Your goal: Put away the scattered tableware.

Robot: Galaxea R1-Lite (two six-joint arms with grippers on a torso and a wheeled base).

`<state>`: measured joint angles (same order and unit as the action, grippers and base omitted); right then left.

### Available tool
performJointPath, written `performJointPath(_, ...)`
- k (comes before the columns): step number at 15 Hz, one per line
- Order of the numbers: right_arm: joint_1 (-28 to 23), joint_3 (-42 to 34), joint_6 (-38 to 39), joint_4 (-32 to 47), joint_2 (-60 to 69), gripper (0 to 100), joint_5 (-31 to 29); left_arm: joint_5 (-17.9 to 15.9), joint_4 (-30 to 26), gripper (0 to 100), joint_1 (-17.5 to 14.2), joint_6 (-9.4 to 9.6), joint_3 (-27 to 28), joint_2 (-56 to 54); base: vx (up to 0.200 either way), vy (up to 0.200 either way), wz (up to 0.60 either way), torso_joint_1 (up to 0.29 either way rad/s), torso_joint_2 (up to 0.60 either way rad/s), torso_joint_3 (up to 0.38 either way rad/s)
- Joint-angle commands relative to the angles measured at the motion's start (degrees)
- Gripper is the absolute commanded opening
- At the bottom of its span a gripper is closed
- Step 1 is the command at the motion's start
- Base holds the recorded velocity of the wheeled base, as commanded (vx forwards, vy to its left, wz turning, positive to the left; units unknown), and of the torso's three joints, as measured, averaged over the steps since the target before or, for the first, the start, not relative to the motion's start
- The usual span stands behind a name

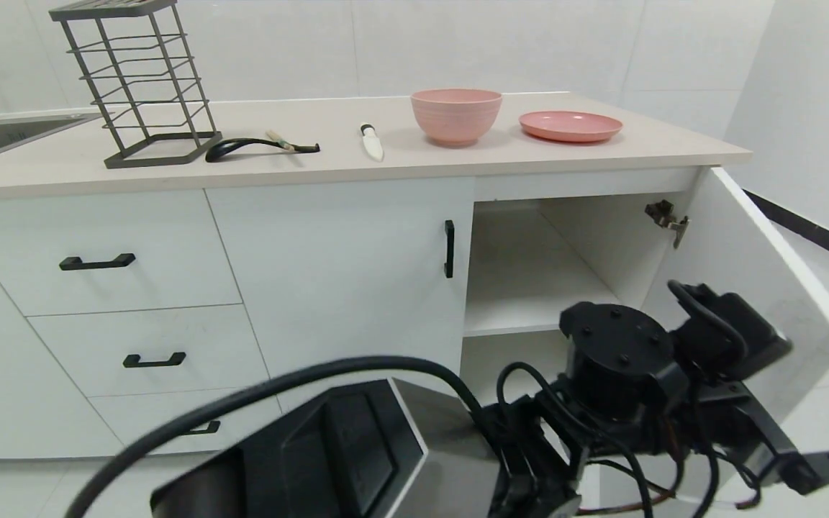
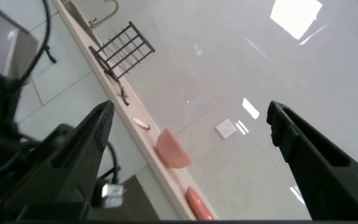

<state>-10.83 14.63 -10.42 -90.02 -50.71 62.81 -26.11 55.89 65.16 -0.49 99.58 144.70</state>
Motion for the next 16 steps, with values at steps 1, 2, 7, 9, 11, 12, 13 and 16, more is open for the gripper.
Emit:
performJointPath(1,-1.0,1.3,0.0,0.0,1.1,100,0.0,0.5,0.3,100,3.6,-0.74,4.6,4.5,0.0,0.0,0.0,0.0,0.0,0.0)
performJointPath(2,-1.0,1.3,0.0,0.0,1.9,100,0.0,0.6,0.4,100,3.3,-0.74,4.5,4.4,0.0,0.0,0.0,0.0,0.0,0.0)
performJointPath(7,-4.2,-4.1,0.0,0.0,6.4,100,0.2,-1.9,10.2,100,-3.5,-4.61,-12.2,-4.2,0.0,0.0,0.0,0.0,0.0,0.0)
performJointPath(9,-3.6,-7.8,-0.1,0.0,7.2,100,0.3,-4.2,15.6,100,-4.9,-5.75,-23.2,-10.6,0.0,0.0,0.0,0.0,0.0,0.0)
performJointPath(11,-3.9,-8.7,-0.7,0.1,7.5,100,0.2,-4.6,20.9,100,-6.4,-5.84,-35.2,-17.6,0.0,0.0,0.0,0.0,0.0,0.0)
performJointPath(12,-4.0,-8.8,-1.2,0.5,7.4,100,0.2,-4.6,22.7,100,-6.9,-5.84,-38.6,-19.3,0.0,0.0,0.0,0.0,0.0,0.0)
performJointPath(13,-3.9,-9.4,-2.2,1.3,7.4,100,0.2,-4.5,27.9,100,-9.3,-5.75,-46.2,-22.9,0.0,0.0,0.0,0.0,0.0,0.0)
performJointPath(16,-3.7,-14.1,-2.3,1.4,7.7,100,0.2,-4.2,34.1,100,-20.7,-5.58,-60.7,-32.8,0.0,0.0,0.0,0.0,0.0,0.0)
